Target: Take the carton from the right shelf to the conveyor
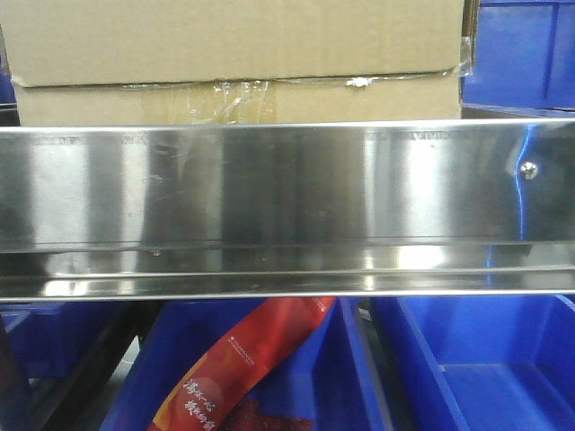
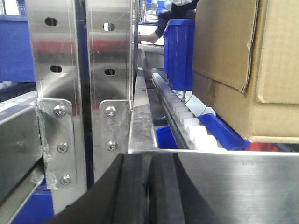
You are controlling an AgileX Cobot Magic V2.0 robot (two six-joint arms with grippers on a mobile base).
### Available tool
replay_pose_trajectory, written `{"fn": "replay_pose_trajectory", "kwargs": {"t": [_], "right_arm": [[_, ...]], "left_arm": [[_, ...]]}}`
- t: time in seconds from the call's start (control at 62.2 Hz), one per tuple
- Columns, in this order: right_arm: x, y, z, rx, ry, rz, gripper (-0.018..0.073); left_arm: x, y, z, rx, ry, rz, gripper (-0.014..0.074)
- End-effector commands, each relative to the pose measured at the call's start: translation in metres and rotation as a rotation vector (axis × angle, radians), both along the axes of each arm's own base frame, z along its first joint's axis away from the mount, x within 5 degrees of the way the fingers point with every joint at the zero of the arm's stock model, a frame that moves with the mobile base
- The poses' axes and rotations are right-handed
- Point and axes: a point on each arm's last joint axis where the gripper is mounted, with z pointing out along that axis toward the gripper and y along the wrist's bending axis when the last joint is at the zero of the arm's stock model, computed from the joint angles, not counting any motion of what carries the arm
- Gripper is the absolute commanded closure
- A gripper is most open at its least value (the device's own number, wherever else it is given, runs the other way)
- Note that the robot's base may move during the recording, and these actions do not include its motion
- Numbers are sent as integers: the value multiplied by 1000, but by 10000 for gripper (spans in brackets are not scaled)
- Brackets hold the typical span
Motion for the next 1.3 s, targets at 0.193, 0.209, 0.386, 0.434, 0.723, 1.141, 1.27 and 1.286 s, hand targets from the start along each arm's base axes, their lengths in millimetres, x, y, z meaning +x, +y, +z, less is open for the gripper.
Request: {"fn": "replay_pose_trajectory", "kwargs": {"t": [0.193, 0.209, 0.386, 0.434, 0.723, 1.141, 1.27, 1.286], "right_arm": [[0, 0, 3, -2, -33, 1, 628], [0, 0, 3, -2, -33, 1, 628], [0, 0, 3, -2, -33, 1, 628], [0, 0, 3, -2, -33, 1, 628], [-1, 0, 7, 1, -80, -2, 628], [-11, -1, 53, 22, -185, 2, 627], [-29, -1, 102, 19, -186, 14, 491], [-29, -1, 107, 19, -183, 14, 461]], "left_arm": [[0, 0, 3, 152, -20, 5, 582], [0, 0, 3, 152, -20, 5, 582], [0, 0, 3, 152, -20, 5, 582], [0, 0, 3, 152, -26, 4, 582], [-1, 0, 8, 114, -73, -3, 582], [-10, -1, 52, -33, -258, -13, 582], [-24, -1, 101, -14, -238, -10, 545], [-25, -1, 106, -12, -223, -9, 533]]}}
